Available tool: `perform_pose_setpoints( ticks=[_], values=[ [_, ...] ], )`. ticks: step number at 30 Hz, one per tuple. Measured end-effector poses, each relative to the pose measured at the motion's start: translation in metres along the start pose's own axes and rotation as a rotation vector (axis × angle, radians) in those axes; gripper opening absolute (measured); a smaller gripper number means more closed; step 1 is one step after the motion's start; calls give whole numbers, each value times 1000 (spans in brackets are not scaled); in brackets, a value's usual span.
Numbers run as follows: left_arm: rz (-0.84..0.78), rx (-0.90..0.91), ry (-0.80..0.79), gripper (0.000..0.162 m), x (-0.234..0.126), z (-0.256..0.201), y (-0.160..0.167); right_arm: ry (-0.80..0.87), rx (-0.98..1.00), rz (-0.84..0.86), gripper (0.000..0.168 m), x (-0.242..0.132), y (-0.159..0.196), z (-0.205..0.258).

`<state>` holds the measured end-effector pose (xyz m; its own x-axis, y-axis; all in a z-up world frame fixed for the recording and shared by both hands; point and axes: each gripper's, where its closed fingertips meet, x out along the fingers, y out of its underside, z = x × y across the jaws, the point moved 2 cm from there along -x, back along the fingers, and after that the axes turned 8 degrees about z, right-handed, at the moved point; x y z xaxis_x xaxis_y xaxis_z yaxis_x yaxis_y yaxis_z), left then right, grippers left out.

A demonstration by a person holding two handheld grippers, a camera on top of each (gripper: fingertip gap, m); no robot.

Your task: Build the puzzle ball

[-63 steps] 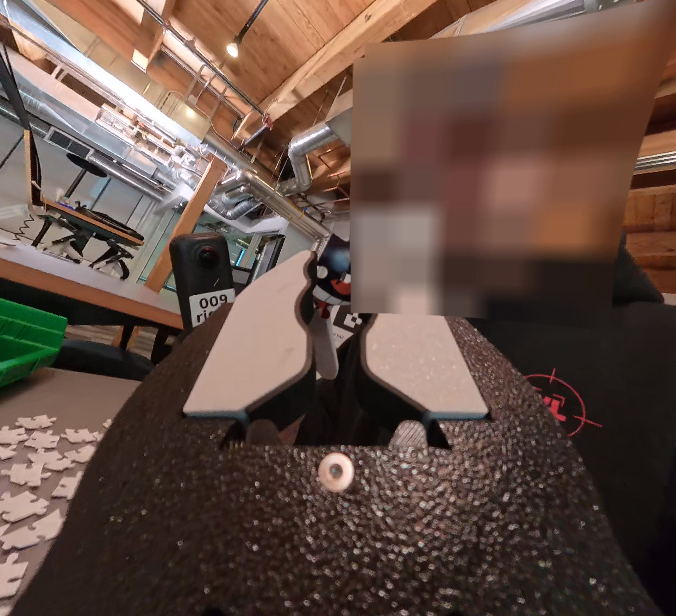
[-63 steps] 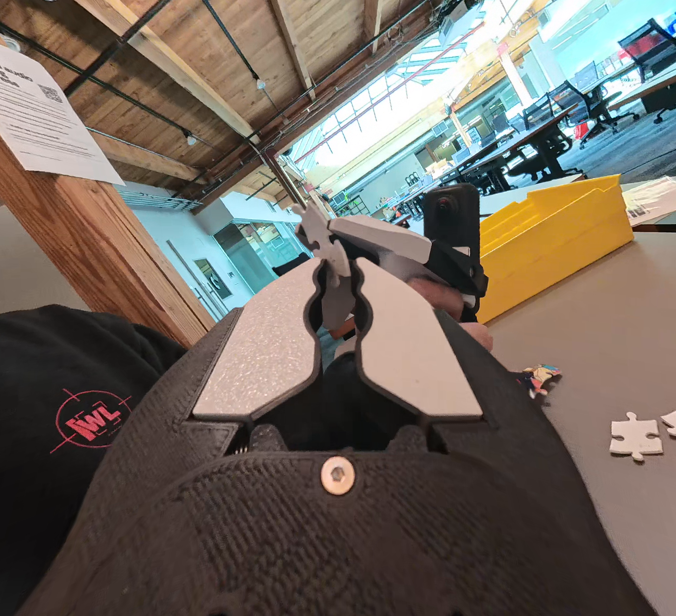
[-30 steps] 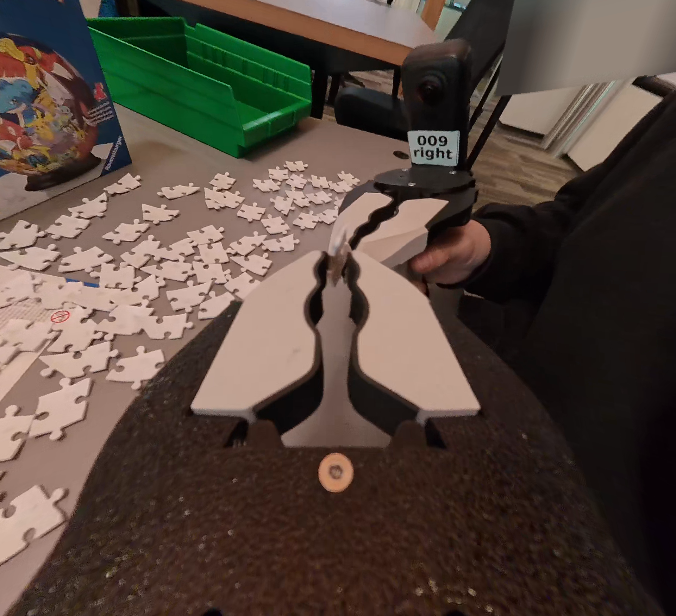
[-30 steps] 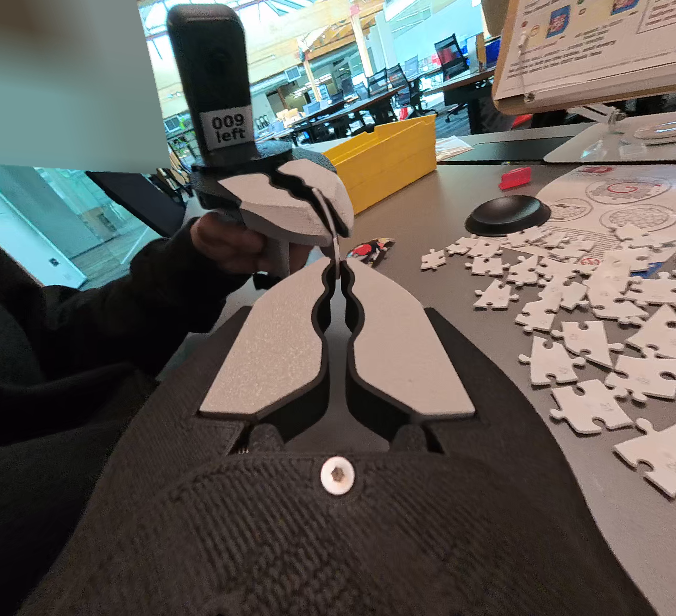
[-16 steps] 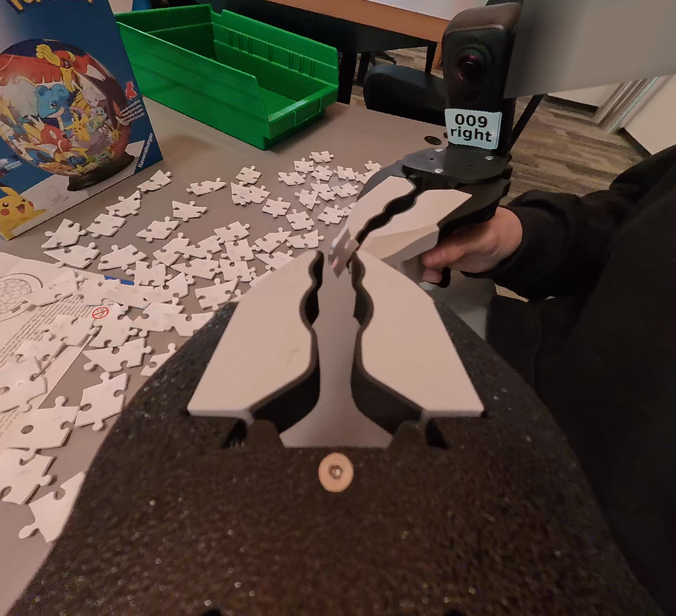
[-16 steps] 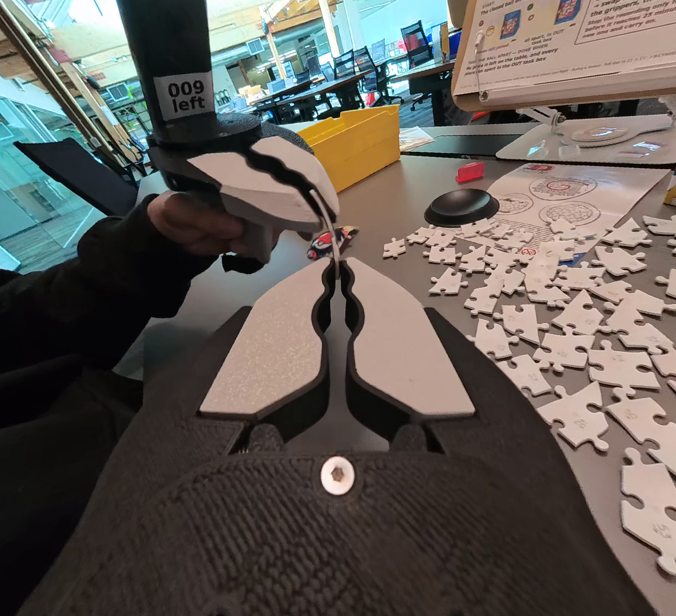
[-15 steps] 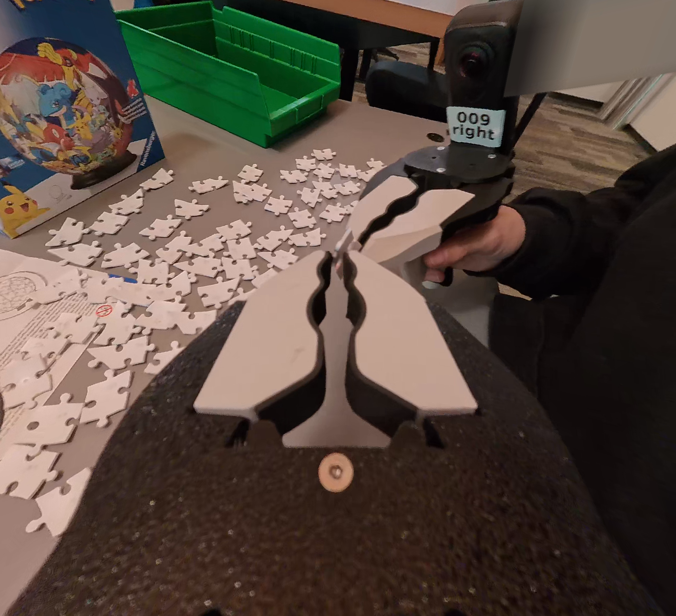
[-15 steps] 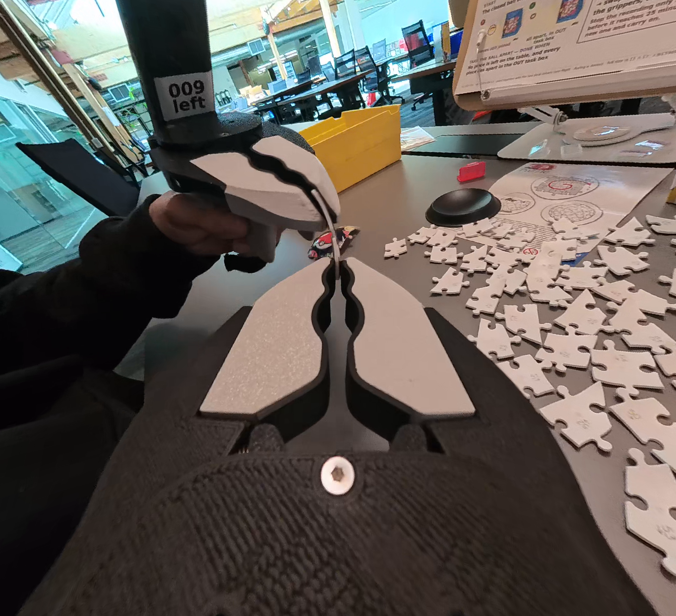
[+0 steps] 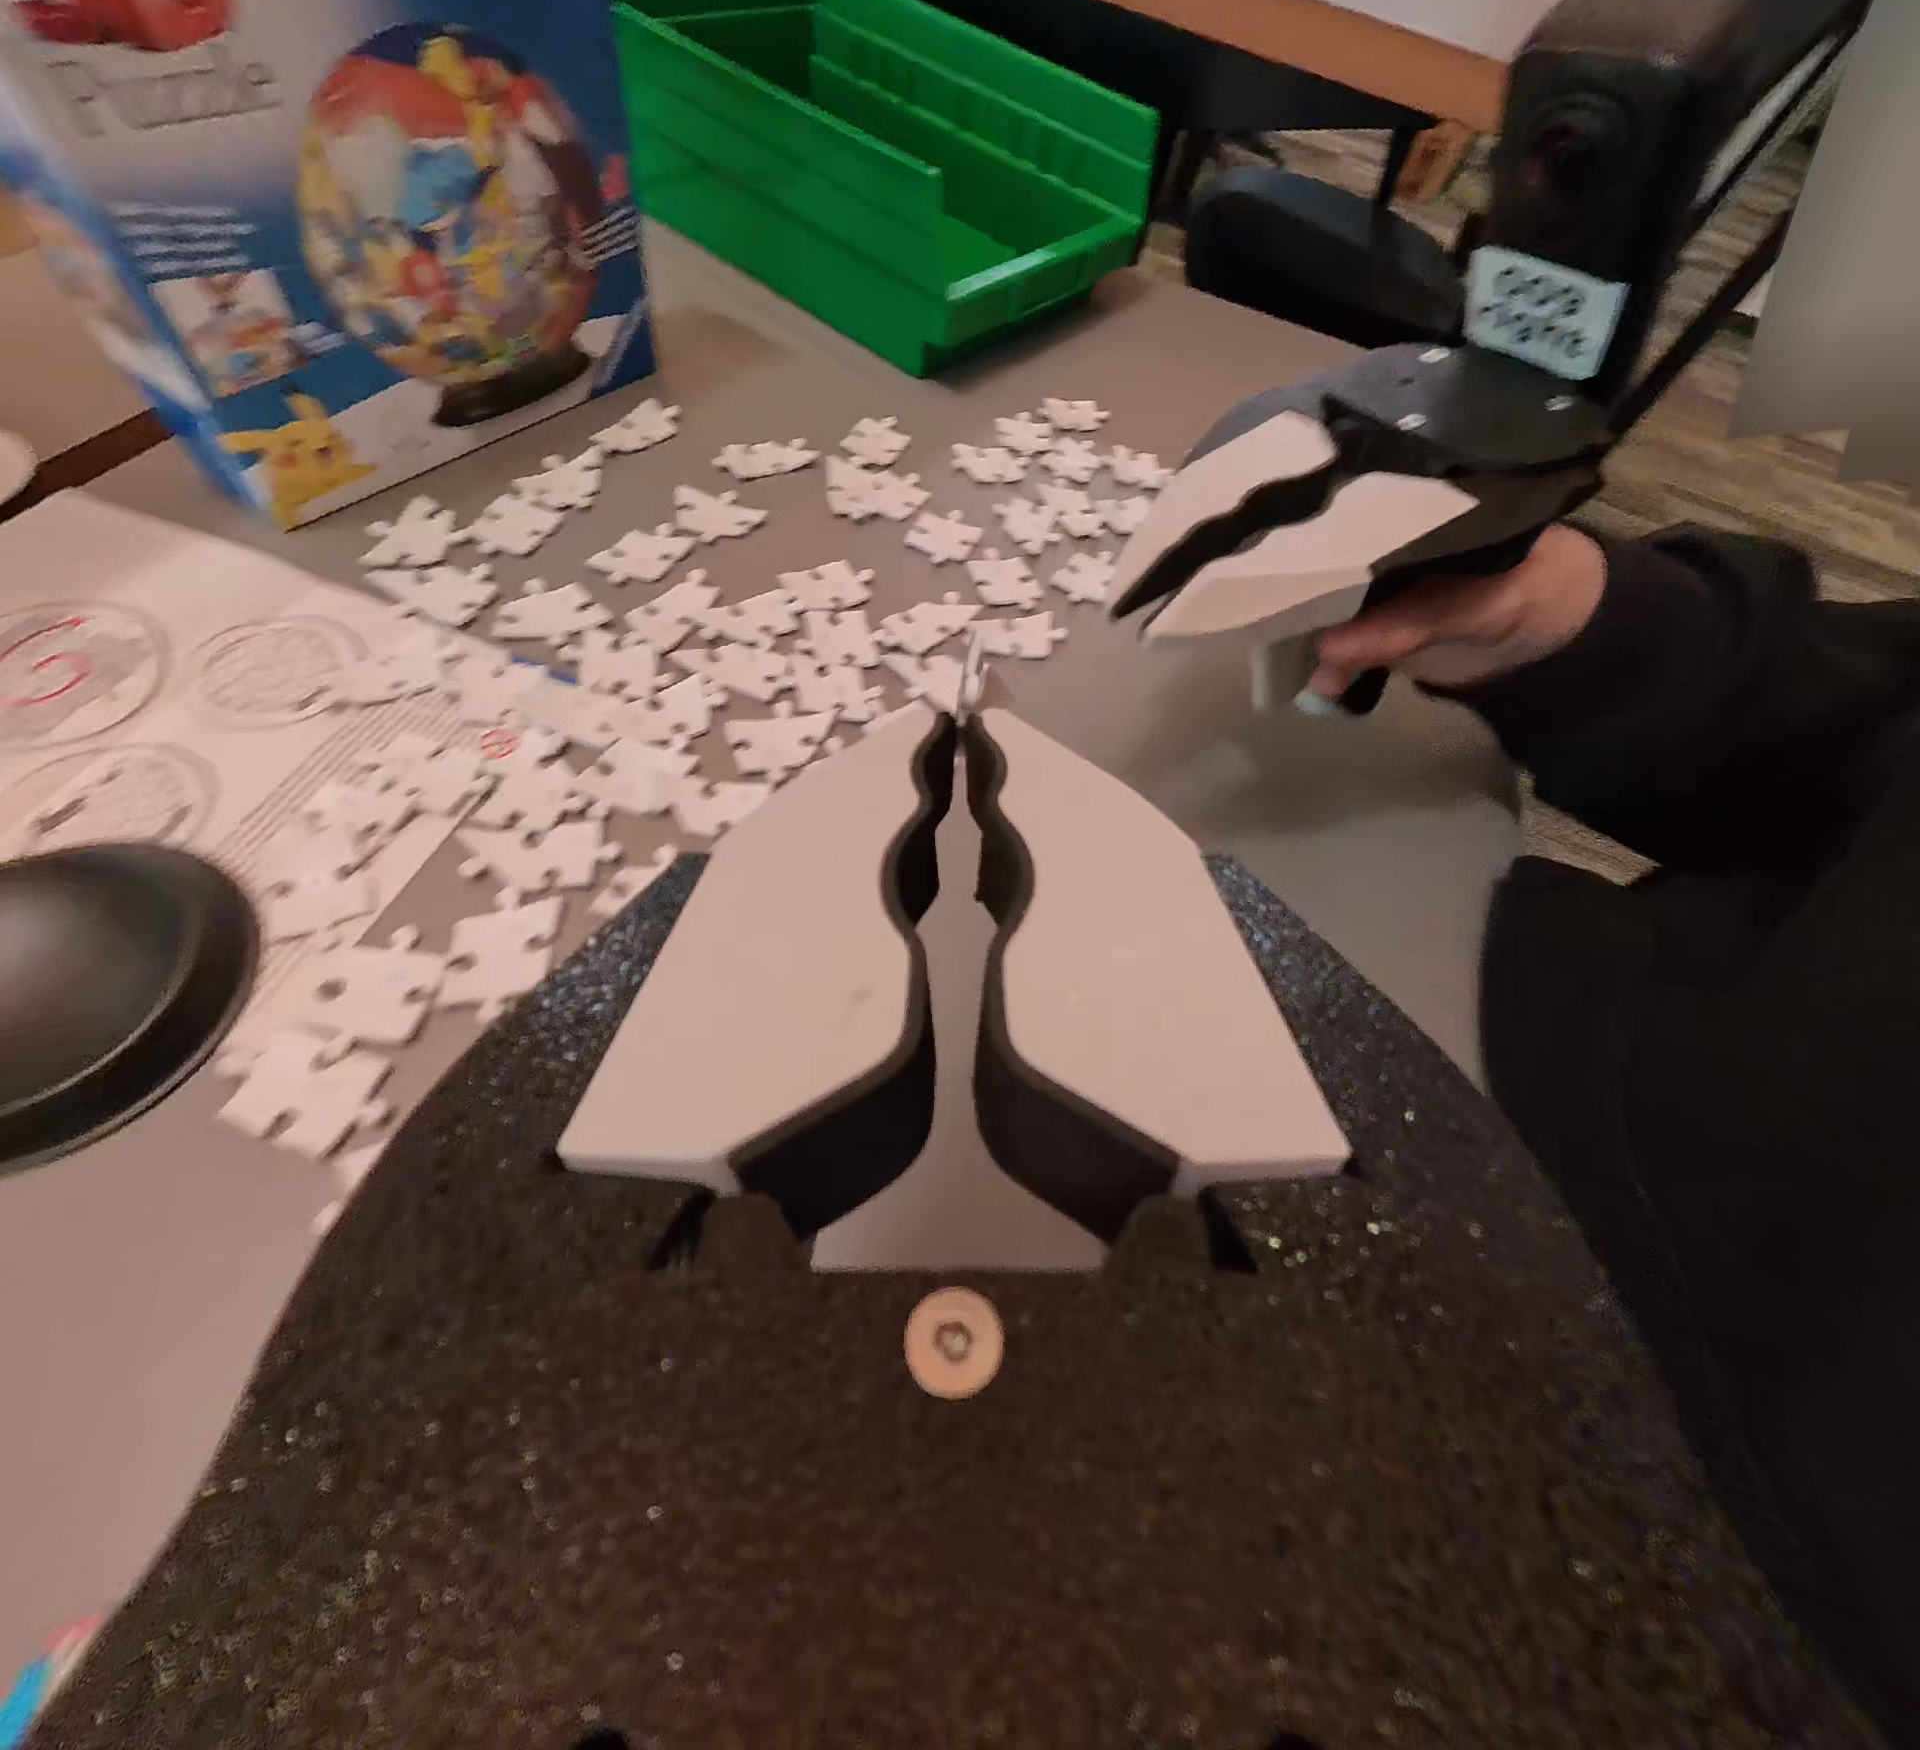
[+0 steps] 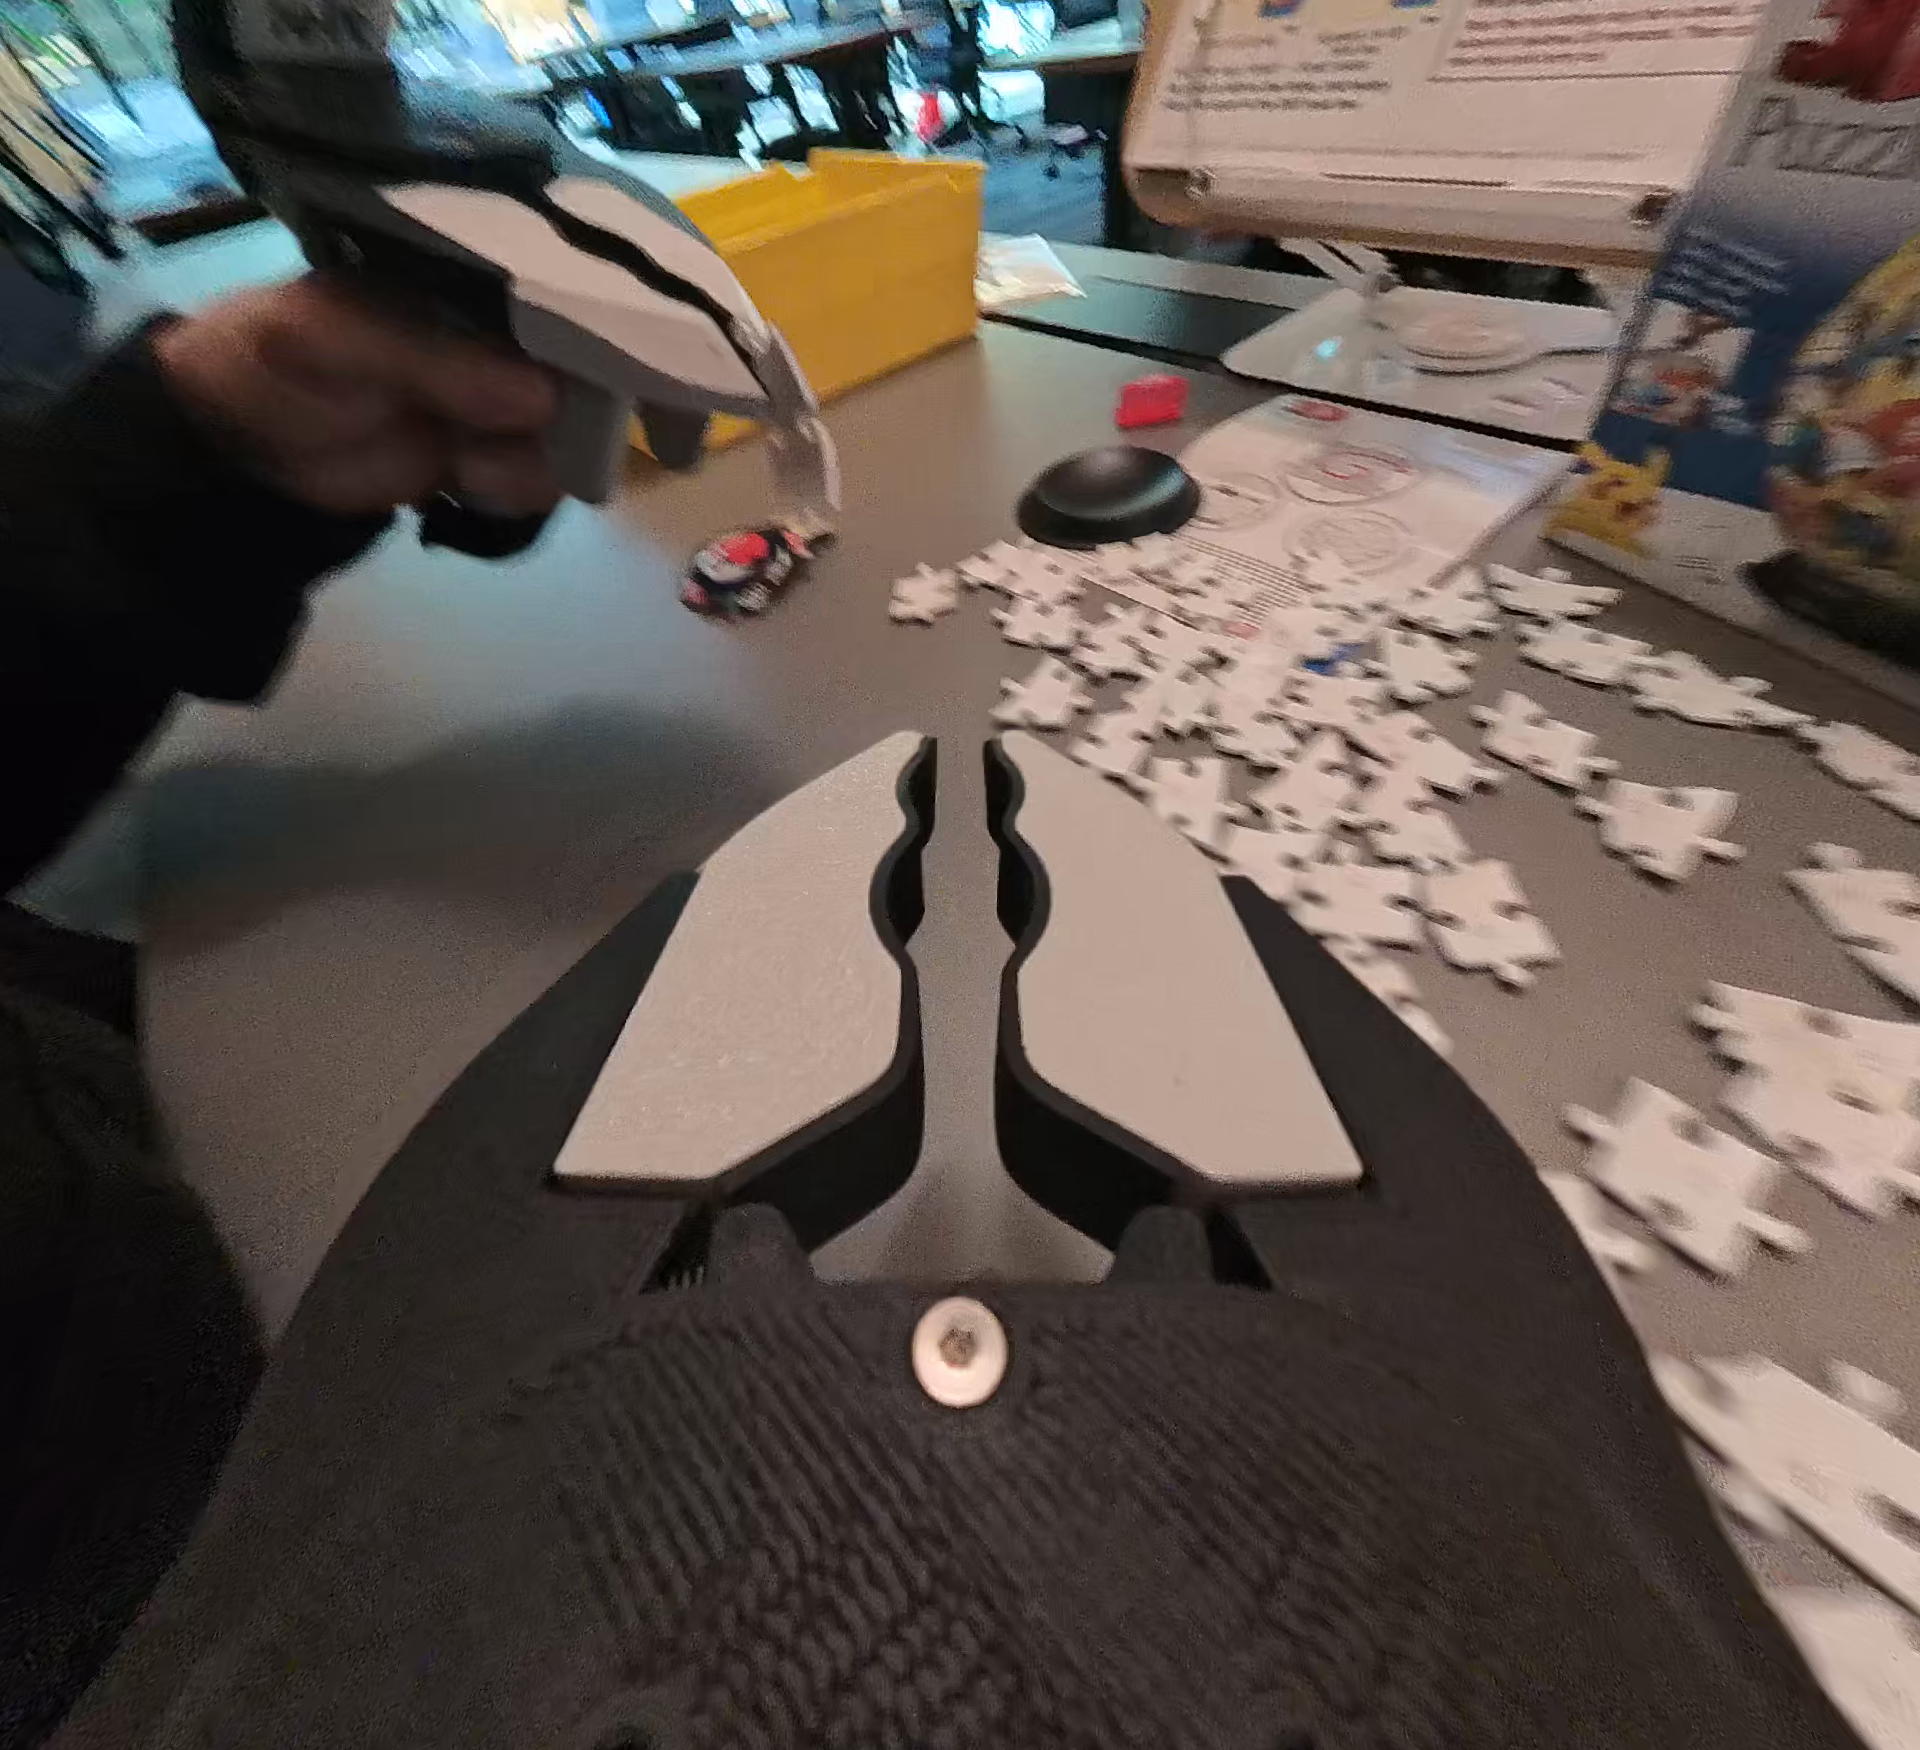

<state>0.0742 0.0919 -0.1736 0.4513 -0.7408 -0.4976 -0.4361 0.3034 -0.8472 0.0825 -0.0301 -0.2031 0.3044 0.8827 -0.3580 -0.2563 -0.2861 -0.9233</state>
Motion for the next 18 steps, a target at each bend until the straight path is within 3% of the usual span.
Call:
perform_pose_setpoints(
  ticks=[1, 4, 7, 11, 18],
  values=[
    [13, -11, -22, 1, -4, 8, 2, 53, -34, 40, 9, -7, 4, -13],
    [35, -47, -44, 1, -8, 25, 3, 249, -68, 102, 9, -37, 11, -59],
    [67, -67, 3, 1, 6, 31, -4, 310, -1, 50, 9, -60, 5, -84],
    [199, -49, 90, 1, 50, 32, -10, 322, 37, 14, 8, -70, 3, -93],
    [485, -74, 230, 1, 136, 32, 0, 336, -56, 155, 8, -64, 22, -94]
  ],
)
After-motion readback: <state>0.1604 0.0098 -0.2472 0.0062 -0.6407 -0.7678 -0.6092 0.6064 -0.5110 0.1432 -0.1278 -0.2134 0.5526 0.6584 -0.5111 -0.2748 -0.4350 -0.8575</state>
